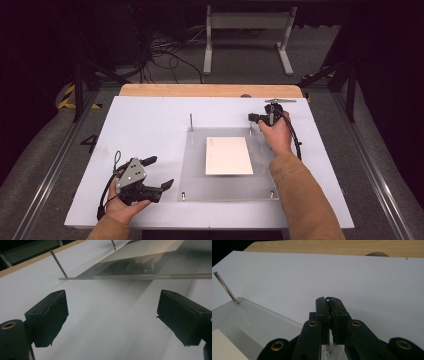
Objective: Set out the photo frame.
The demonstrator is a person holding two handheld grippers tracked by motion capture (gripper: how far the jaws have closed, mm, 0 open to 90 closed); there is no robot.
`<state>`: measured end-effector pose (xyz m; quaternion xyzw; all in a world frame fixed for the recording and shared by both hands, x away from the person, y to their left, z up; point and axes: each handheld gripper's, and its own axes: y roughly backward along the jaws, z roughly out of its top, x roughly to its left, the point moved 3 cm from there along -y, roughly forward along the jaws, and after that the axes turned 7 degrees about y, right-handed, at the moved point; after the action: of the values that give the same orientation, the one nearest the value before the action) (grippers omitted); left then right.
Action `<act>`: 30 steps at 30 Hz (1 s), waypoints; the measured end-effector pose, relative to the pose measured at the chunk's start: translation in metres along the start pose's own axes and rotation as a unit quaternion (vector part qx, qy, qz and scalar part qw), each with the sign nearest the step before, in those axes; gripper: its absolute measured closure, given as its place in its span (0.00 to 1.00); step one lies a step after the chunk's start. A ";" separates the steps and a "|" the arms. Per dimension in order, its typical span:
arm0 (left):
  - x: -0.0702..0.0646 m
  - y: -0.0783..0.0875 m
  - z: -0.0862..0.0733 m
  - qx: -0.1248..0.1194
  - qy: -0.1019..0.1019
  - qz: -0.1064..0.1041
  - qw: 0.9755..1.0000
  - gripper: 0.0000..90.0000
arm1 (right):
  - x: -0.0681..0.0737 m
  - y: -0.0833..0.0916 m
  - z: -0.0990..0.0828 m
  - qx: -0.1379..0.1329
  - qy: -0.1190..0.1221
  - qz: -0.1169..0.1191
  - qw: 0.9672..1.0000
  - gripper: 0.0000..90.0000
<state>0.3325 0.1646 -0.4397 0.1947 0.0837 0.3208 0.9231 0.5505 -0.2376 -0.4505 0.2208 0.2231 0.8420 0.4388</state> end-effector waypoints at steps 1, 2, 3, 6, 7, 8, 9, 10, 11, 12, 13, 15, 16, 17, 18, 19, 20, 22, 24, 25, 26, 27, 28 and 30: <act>-0.003 0.000 0.002 -0.004 -0.008 -0.004 1.000 0.11 | 0.000 0.000 0.000 -0.001 -0.002 0.000 1.000 0.95; -0.006 0.000 0.003 -0.003 -0.014 -0.006 1.000 0.11 | 0.000 0.000 0.000 -0.002 -0.003 0.001 1.000 0.95; -0.010 -0.001 0.004 -0.006 -0.019 -0.008 1.000 0.11 | -0.001 -0.001 0.000 -0.002 -0.003 0.001 1.000 0.95; -0.019 -0.004 0.008 -0.002 -0.034 -0.008 0.999 0.11 | -0.001 -0.001 0.000 -0.001 -0.006 0.001 1.000 0.95; -0.023 -0.007 0.009 -0.002 -0.044 -0.009 0.999 0.11 | -0.001 -0.001 0.000 0.000 -0.004 0.000 1.000 0.95; -0.026 -0.008 0.011 -0.001 -0.051 -0.011 0.999 0.11 | -0.001 -0.001 0.001 0.001 -0.005 0.000 1.000 0.95; -0.031 -0.011 0.013 -0.002 -0.061 -0.014 0.998 0.11 | -0.001 -0.001 0.001 0.001 -0.006 0.000 1.000 0.95; -0.032 -0.012 0.014 -0.006 -0.064 -0.016 0.998 0.11 | -0.001 -0.001 0.001 0.001 -0.006 0.000 1.000 0.95; -0.034 -0.013 0.015 -0.008 -0.065 -0.018 0.998 0.11 | -0.001 -0.001 0.001 0.001 -0.007 0.000 1.000 0.95; -0.035 -0.015 0.016 -0.011 -0.066 -0.021 0.998 0.11 | -0.001 -0.001 0.001 0.002 -0.008 0.000 1.000 0.95; -0.036 -0.016 0.017 -0.013 -0.067 -0.022 0.997 0.12 | -0.001 -0.001 0.001 0.004 -0.008 0.001 1.000 0.95; -0.037 -0.020 0.019 -0.018 -0.071 -0.025 0.997 0.12 | 0.000 -0.001 0.002 0.009 -0.007 -0.002 1.000 0.95; -0.038 -0.021 0.019 -0.022 -0.068 -0.028 0.997 0.12 | 0.000 -0.001 0.003 0.013 -0.008 -0.003 1.000 0.95; -0.039 -0.022 0.020 -0.028 -0.072 -0.030 0.997 0.12 | 0.000 -0.001 0.003 0.014 -0.008 -0.004 1.000 0.95; -0.040 -0.023 0.021 -0.033 -0.074 -0.035 0.996 0.13 | 0.001 -0.001 0.003 0.014 -0.010 -0.005 1.000 0.95; -0.041 -0.024 0.022 -0.042 -0.072 -0.039 0.996 0.13 | 0.000 -0.001 0.003 0.013 -0.011 -0.005 1.000 0.95; -0.042 -0.025 0.024 -0.051 -0.076 -0.041 0.995 0.13 | 0.000 -0.001 0.003 0.012 -0.013 -0.005 1.000 0.95; -0.044 -0.028 0.025 -0.062 -0.084 -0.047 0.993 0.14 | 0.000 -0.002 0.002 0.010 -0.014 -0.003 1.000 0.95; -0.044 -0.031 0.025 -0.069 -0.083 -0.052 0.993 0.15 | 0.000 -0.001 0.002 0.009 -0.016 -0.004 1.000 0.95; -0.044 -0.032 0.025 -0.074 -0.083 -0.054 0.992 0.16 | 0.000 -0.002 0.002 0.009 -0.015 -0.004 1.000 0.95; -0.044 -0.033 0.024 -0.076 -0.084 -0.059 0.992 0.17 | 0.000 -0.001 0.002 0.009 -0.015 -0.006 1.000 0.95; -0.044 -0.033 0.024 -0.076 -0.087 -0.064 0.991 0.20 | 0.001 -0.001 0.002 0.010 -0.016 -0.007 1.000 0.95; -0.044 -0.034 0.023 -0.079 -0.088 -0.067 0.991 0.24 | 0.001 -0.001 0.002 0.009 -0.016 -0.007 1.000 0.95; -0.044 -0.035 0.023 -0.079 -0.084 -0.074 0.991 0.29 | 0.000 -0.001 0.002 0.009 -0.018 -0.005 1.000 0.95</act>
<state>0.3236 0.1052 -0.4321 0.1412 -0.0057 0.2400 0.9604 0.5520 -0.2363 -0.4494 0.2391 0.2240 0.8335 0.4449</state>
